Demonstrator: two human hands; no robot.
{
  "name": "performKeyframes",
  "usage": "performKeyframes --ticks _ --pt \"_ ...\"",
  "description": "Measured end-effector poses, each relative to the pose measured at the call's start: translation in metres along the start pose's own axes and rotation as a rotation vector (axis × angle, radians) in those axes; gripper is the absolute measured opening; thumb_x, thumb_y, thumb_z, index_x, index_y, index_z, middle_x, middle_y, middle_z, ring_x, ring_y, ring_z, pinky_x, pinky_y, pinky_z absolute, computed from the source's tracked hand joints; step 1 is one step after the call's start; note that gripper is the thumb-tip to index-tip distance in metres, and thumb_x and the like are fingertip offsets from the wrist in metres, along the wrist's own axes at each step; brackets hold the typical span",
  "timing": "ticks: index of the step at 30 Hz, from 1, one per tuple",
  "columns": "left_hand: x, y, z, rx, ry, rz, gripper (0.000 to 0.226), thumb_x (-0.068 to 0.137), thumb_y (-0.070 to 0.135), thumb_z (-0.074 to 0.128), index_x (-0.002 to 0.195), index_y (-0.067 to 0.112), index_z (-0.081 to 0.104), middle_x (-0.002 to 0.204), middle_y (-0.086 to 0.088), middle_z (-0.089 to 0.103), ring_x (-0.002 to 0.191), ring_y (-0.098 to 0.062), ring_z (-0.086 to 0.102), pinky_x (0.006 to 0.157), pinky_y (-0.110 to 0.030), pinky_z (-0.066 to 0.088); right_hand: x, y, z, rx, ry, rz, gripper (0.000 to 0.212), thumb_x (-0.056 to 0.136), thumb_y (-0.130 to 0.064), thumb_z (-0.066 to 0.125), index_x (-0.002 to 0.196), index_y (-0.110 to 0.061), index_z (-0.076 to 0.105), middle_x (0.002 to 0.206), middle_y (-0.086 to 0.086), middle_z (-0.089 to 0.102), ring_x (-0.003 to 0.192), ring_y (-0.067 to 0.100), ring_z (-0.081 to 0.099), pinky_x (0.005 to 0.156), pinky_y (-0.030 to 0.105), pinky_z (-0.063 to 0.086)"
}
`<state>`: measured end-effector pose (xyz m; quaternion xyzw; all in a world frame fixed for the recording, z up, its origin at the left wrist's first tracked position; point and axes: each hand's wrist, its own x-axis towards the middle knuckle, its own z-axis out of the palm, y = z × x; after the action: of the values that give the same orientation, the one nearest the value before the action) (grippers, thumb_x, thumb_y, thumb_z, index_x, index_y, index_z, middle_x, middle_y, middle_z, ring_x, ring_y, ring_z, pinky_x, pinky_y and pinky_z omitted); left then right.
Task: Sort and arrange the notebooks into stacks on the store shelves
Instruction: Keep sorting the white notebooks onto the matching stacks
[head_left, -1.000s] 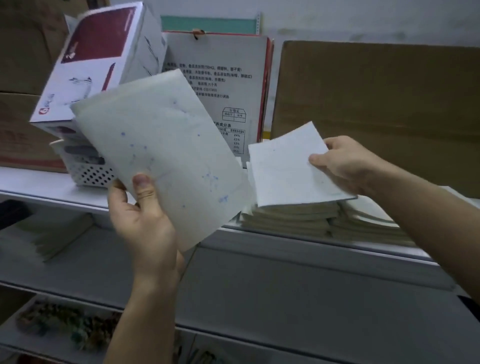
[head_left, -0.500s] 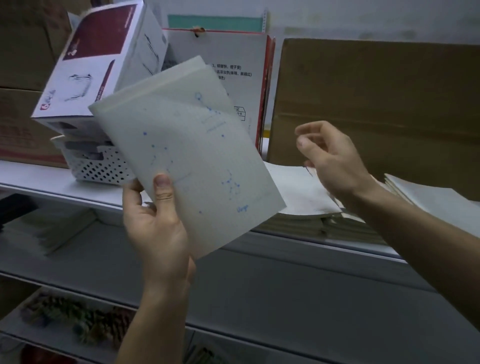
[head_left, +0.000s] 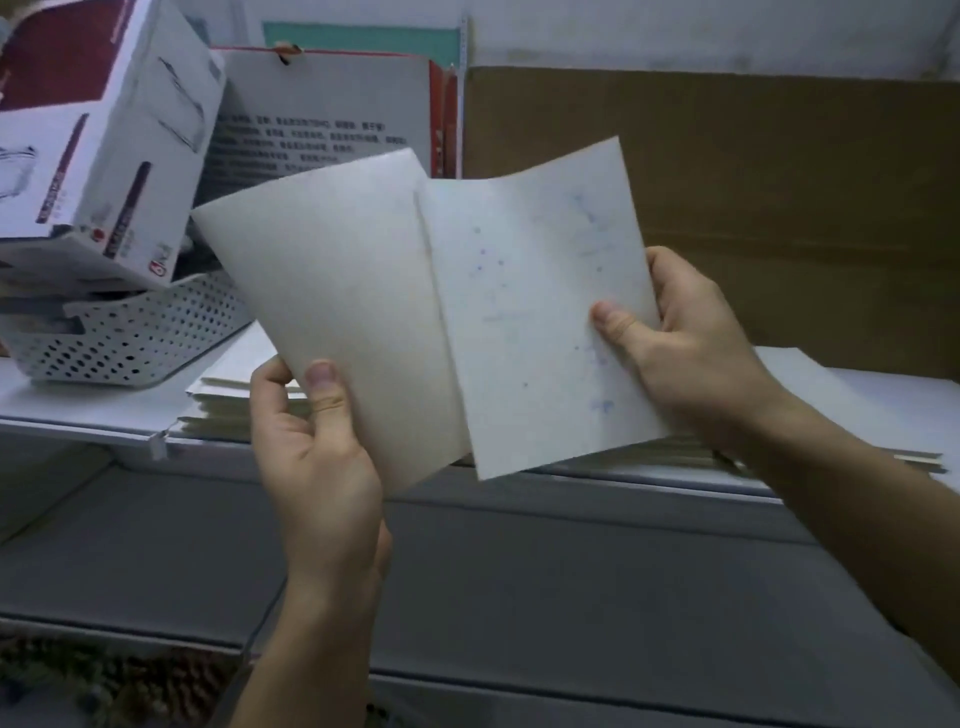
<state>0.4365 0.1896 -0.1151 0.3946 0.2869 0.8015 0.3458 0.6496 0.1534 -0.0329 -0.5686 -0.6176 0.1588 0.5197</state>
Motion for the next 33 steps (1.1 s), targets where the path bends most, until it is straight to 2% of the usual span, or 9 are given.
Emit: performKeyframes --ticks 4,8,11,14,18,20,24,28,33 --pt "-0.006 -0.006 -0.001 0.040 0.003 0.015 0.013 0.110 0.021 0.047 0.106 0.031 0.055 0.093 0.020 0.074 0.085 0.000 0.067 0.074 -0.022 0.056 0.021 0.028 -0.049 -0.080 0.039 0.317 0.027 0.097 -0.028 0.064 0.122 -0.019 0.057 0.115 -0.001 0.069 0.095 0.019 0.070 0.081 0.042 0.059" --pt "-0.012 -0.011 -0.002 0.078 0.025 0.030 0.011 0.108 0.025 0.050 0.105 0.034 0.056 0.092 0.024 0.071 0.085 0.002 0.063 0.079 -0.024 0.053 0.039 0.051 -0.071 -0.145 -0.013 0.556 0.026 0.098 -0.025 0.064 0.119 -0.009 0.062 0.104 0.006 0.073 0.087 0.021 0.072 0.067 0.034 0.056" --pt "-0.019 -0.012 0.001 0.080 0.018 0.036 0.008 0.103 0.031 0.053 0.104 0.037 0.058 0.093 0.021 0.069 0.084 -0.001 0.062 0.078 -0.026 0.051 0.042 0.059 -0.071 -0.250 0.013 0.511 0.036 0.097 -0.019 0.065 0.128 -0.002 0.058 0.108 0.006 0.069 0.079 0.016 0.066 0.068 0.032 0.052" --pt "-0.026 -0.011 0.006 0.081 0.012 0.053 0.013 0.107 0.022 0.052 0.102 0.033 0.056 0.086 0.023 0.070 0.079 0.004 0.062 0.072 -0.016 0.050 0.040 0.062 -0.066 -0.376 -0.005 0.443 0.044 0.094 -0.016 0.068 0.133 0.000 0.052 0.110 0.011 0.064 0.078 0.017 0.059 0.088 0.040 0.051" --pt "-0.034 -0.010 0.011 0.067 -0.006 0.033 0.013 0.107 0.019 0.052 0.102 0.030 0.057 0.085 0.021 0.072 0.077 0.004 0.063 0.070 -0.015 0.051 0.036 0.067 -0.062 -0.608 -0.041 0.319 0.063 0.093 -0.027 0.067 0.149 -0.014 0.042 0.149 0.008 0.049 0.130 0.029 0.052 0.107 0.043 0.045" --pt "-0.039 -0.010 0.013 0.059 -0.019 0.011 0.014 0.107 0.019 0.053 0.102 0.031 0.059 0.086 0.018 0.072 0.078 0.001 0.064 0.070 -0.018 0.052 0.028 0.068 -0.059 -0.663 -0.017 0.195 0.057 0.096 -0.030 0.061 0.150 -0.020 0.042 0.153 0.004 0.044 0.138 0.025 0.044 0.111 0.039 0.039" --pt "-0.052 -0.005 0.026 0.016 -0.086 -0.079 0.012 0.106 0.016 0.053 0.103 0.027 0.058 0.084 0.016 0.075 0.075 0.001 0.066 0.068 -0.018 0.054 0.002 0.058 -0.048 -0.403 0.000 -0.042 0.031 0.104 -0.034 0.048 0.132 -0.024 0.057 0.135 -0.003 0.057 0.121 0.013 0.055 0.099 0.035 0.049" --pt "-0.070 -0.003 0.043 0.030 -0.194 -0.088 0.012 0.104 0.014 0.055 0.103 0.025 0.059 0.081 0.011 0.075 0.072 0.000 0.066 0.063 -0.017 0.053 -0.032 0.034 -0.043 0.177 -0.234 0.029 0.042 0.101 -0.045 0.038 0.122 -0.016 0.060 0.110 0.001 0.070 0.095 0.019 0.069 0.072 0.036 0.059" --pt "-0.086 0.001 0.058 0.056 -0.431 -0.170 0.015 0.093 0.023 0.064 0.106 0.016 0.066 0.090 -0.002 0.079 0.080 -0.013 0.075 0.064 -0.025 0.059 -0.057 0.038 -0.060 0.179 -0.110 -0.008 0.025 0.102 -0.024 0.049 0.126 -0.022 0.055 0.114 -0.008 0.069 0.100 0.013 0.070 0.075 0.028 0.060"
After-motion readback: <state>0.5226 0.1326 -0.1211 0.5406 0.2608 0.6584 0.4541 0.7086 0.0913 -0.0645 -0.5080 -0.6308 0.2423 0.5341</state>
